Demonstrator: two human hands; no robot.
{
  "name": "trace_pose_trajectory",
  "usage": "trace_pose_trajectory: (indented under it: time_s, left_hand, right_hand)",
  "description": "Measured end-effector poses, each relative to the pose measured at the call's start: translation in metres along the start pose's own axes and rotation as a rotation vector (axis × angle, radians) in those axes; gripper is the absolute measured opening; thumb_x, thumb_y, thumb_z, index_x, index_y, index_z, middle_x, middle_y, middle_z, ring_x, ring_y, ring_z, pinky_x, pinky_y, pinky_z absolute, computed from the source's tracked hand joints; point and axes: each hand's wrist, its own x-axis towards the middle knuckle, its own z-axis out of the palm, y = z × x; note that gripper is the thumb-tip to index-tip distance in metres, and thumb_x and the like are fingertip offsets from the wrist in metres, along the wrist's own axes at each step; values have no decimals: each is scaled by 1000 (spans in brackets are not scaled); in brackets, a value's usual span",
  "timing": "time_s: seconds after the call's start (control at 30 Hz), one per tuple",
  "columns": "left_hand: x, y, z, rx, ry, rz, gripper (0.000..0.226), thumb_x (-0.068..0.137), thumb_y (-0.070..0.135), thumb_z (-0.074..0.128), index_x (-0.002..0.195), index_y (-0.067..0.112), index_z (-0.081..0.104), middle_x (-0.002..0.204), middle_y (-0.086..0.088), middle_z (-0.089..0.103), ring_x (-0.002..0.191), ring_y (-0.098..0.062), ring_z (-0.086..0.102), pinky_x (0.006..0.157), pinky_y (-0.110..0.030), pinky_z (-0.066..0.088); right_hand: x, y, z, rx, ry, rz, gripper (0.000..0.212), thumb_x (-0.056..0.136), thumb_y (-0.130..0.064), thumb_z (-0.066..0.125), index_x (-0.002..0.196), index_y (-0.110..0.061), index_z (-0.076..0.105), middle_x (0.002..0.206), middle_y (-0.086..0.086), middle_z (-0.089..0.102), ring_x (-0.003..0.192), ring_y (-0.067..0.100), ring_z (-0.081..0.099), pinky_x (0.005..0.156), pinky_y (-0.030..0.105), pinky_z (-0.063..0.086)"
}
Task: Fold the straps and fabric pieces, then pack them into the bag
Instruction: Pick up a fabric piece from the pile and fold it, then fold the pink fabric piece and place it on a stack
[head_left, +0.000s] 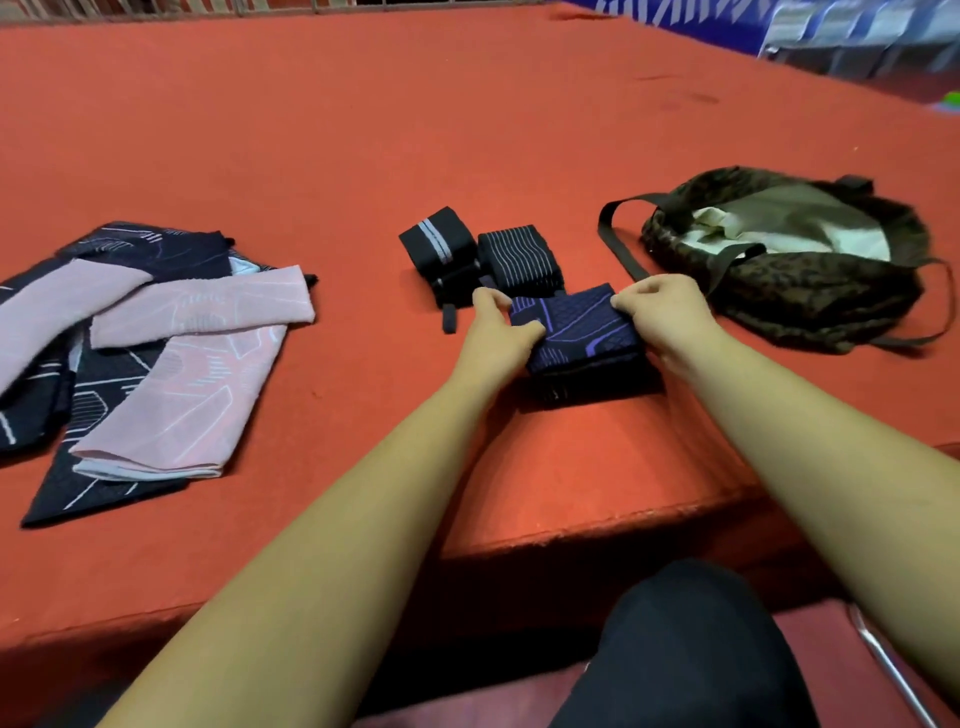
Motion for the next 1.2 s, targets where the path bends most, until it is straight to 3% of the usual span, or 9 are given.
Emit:
trace_pose_trajectory:
  time_s: [0.1,0.4,0.5,0.6,0.77,0.87,1.03,1.1,1.2]
  left_hand:
    - [9,-5,11,88,-48,-16,25,83,17,62,93,21,39,82,-3,59,65,-20,54,60,-30,44]
    - [0,-19,4,135,-63,31,17,86,14,60,97,18,47,67,4,55,55,-13,52,57,-28,42]
    - [-6,-6,-17,104,-131,23,10,91,10,54,96,16,48,64,1,58,40,-7,51,42,-20,41]
    - [-11,-2,-67,201,-151,114,9,90,6,54,91,15,57,72,0,62,47,-7,55,50,-23,44]
    - [-34,-19,-184,262,-18,58,19,92,2,52,81,16,59,69,2,66,53,-10,56,51,-23,42]
    - [-53,-40,-249,321,177,-11,18,90,2,52,81,14,60,75,-4,66,63,-18,58,55,-23,44]
    - [-75,-89,-320,670,473,-219,26,74,26,61,99,19,61,104,-12,66,103,-35,58,91,-42,47]
    - [-82,-101,-329,668,475,-319,41,72,32,65,106,12,57,108,-17,62,104,-38,56,90,-41,46]
    - [-86,-110,-329,564,468,-279,29,79,26,63,98,4,60,94,-13,65,90,-32,59,72,-34,40]
  right_hand:
    - [12,19,1,-209,51,-41,7,84,-8,69,78,-7,71,80,6,66,80,20,62,79,33,50]
    - [8,28,6,-400,34,-121,12,81,-8,61,87,-5,72,85,4,66,88,20,59,76,22,39]
    - [0,17,0,-487,70,-140,17,80,-5,59,90,2,71,96,17,70,98,33,62,84,31,47]
    - [-13,-11,8,-474,133,-268,22,82,-8,58,98,0,70,103,16,70,104,33,61,93,36,46]
    - [-54,-59,84,-143,-193,-142,12,73,-14,54,74,-16,65,74,7,60,74,23,60,68,37,53]
    - [-85,-74,136,-75,-400,-85,2,73,-9,62,72,-12,62,75,12,59,76,28,63,74,44,57]
    - [-132,-99,216,-150,-693,56,17,79,-3,74,85,-6,58,81,17,58,70,26,60,68,40,57]
    - [-147,-107,240,-163,-730,127,24,81,-8,74,96,-2,57,85,18,59,60,21,59,55,33,54]
    - [-171,-116,265,-192,-746,196,18,89,-16,66,85,-7,51,71,14,55,48,17,48,47,23,36]
